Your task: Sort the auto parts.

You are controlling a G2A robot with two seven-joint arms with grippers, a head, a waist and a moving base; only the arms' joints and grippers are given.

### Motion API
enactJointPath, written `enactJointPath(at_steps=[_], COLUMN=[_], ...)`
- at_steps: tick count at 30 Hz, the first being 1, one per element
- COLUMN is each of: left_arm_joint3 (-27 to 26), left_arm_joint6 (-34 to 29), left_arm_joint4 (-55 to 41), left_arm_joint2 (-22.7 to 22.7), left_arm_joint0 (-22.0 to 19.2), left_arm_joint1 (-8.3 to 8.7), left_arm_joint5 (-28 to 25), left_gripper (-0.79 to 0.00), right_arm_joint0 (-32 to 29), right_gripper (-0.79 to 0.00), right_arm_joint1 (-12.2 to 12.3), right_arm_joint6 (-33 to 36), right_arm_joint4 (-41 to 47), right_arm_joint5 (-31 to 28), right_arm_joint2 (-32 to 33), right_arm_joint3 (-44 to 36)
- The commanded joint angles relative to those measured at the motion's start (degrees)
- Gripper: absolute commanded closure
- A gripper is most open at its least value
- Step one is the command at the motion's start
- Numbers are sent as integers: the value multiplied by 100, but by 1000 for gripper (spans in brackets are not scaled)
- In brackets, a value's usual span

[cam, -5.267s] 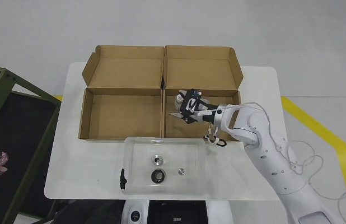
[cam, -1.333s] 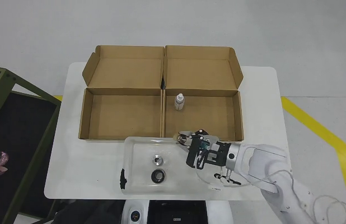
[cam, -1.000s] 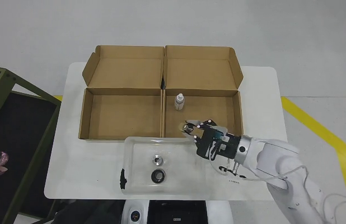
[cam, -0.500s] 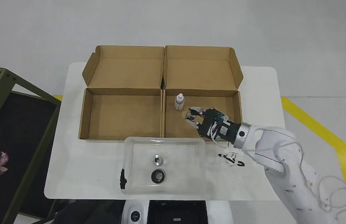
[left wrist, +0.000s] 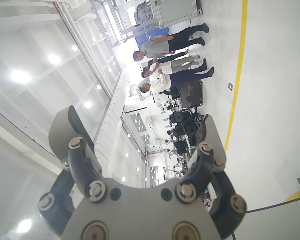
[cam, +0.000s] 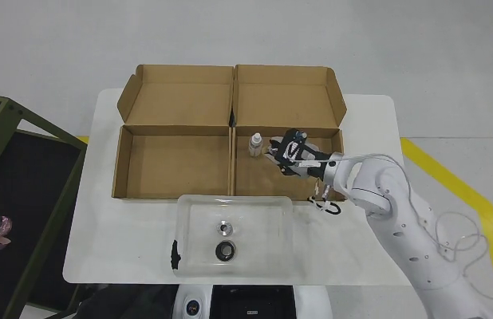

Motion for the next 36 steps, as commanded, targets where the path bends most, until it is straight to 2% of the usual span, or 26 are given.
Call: enactJointPath(at_steps=[1,10,25,33,34,36], left_arm_joint3=[0,0,0,0,0,0], left_arm_joint6=[0,0,0,0,0,0], left_arm_joint4=[0,0,0,0,0,0], left_arm_joint2=[0,0,0,0,0,0], left_arm_joint0=[0,0,0,0,0,0], left_arm_joint1=[0,0,0,0,0,0], left_arm_joint5=[0,0,0,0,0,0], left_gripper=[-785,-785,-785,-785,-785,-785], right_arm_joint0=[90,502,999,1085,1091,1097], right_gripper=[0,0,-3,-182,-212,-332], right_arm_joint1=[-14,-113,-313,-376,-382,-391], right_arm_joint6=[98,363,432,378,372,365], right_arm_joint4=[18,16,-197,-269,-278,-280], right_arm_joint5=[29,191,494,558,566,570], right_arm_joint2=[-57,-433,-1016,-1136,-1142,-1148], right_arm_joint3=[160,900,1869,2105,2118,2121])
